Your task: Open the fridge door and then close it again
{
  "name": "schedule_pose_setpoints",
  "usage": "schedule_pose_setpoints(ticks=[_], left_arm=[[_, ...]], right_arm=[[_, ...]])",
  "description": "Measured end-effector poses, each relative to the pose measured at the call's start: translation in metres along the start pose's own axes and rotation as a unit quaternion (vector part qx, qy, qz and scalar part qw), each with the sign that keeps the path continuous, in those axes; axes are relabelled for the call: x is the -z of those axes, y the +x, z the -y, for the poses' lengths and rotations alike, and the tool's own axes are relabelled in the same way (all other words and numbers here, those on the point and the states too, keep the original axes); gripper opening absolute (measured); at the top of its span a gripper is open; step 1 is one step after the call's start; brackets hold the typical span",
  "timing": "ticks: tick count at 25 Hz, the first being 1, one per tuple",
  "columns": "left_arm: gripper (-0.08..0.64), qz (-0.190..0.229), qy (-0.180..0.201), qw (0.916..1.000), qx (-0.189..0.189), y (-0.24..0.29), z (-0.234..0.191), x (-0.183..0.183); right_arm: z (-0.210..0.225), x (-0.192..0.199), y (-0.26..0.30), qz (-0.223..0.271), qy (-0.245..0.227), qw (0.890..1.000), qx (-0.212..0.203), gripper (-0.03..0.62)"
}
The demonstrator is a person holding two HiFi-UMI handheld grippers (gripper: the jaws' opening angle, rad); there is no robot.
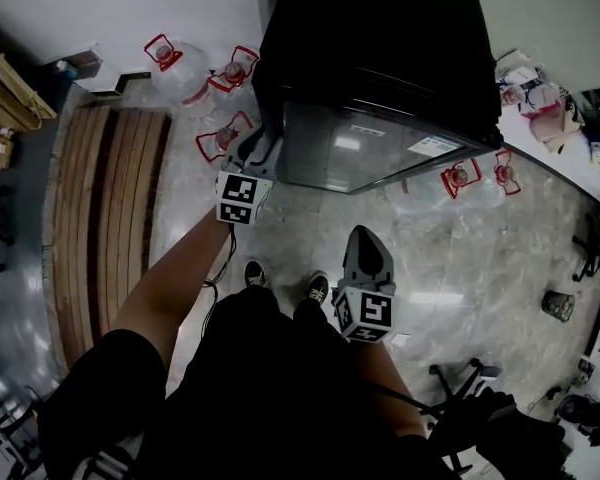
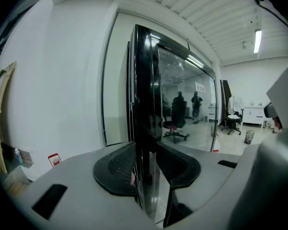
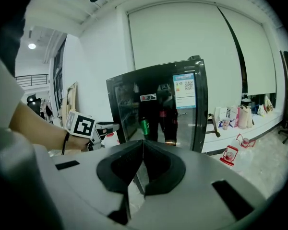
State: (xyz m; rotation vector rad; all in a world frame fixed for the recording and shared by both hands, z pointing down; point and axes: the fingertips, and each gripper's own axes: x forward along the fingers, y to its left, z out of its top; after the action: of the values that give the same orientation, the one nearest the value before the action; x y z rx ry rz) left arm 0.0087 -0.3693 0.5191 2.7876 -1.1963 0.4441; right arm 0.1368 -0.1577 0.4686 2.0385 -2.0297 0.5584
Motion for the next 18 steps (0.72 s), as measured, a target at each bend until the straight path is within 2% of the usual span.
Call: schedule_pose_setpoints(ticks=[9, 11, 13, 14, 18], left_arm=[[0.124, 0.01, 0.004, 0.9998, 0.016, 0.005, -0.003, -0.002], [0.123, 0.017, 0.004, 0.9998, -0.007, -0.002, -0.007, -0.003], [0.061, 0.026, 0.005, 0.9987, -0.042, -0.018, -0.009, -0.004], [0.057, 0.03, 0.005, 0.9982, -0.053, -0.027, -0.006, -0.006], [0.008, 0.041, -0.004, 0.9979, -0.05, -0.071, 0.015, -0.023]], right_arm=[[-0.002, -0.003, -0.012, 0.012, 0.004, 1.0, 0.028, 0.015], [-0.006, -0.01, -0.017, 0.019, 0.0, 0.999, 0.029, 0.015], [-0.009, -0.019, -0.024, 0.028, -0.005, 0.999, 0.027, 0.015], [-0.01, -0.023, -0.028, 0.033, -0.007, 0.999, 0.026, 0.015], [-0.014, -0.048, -0.04, 0.058, -0.013, 0.998, 0.018, 0.015]])
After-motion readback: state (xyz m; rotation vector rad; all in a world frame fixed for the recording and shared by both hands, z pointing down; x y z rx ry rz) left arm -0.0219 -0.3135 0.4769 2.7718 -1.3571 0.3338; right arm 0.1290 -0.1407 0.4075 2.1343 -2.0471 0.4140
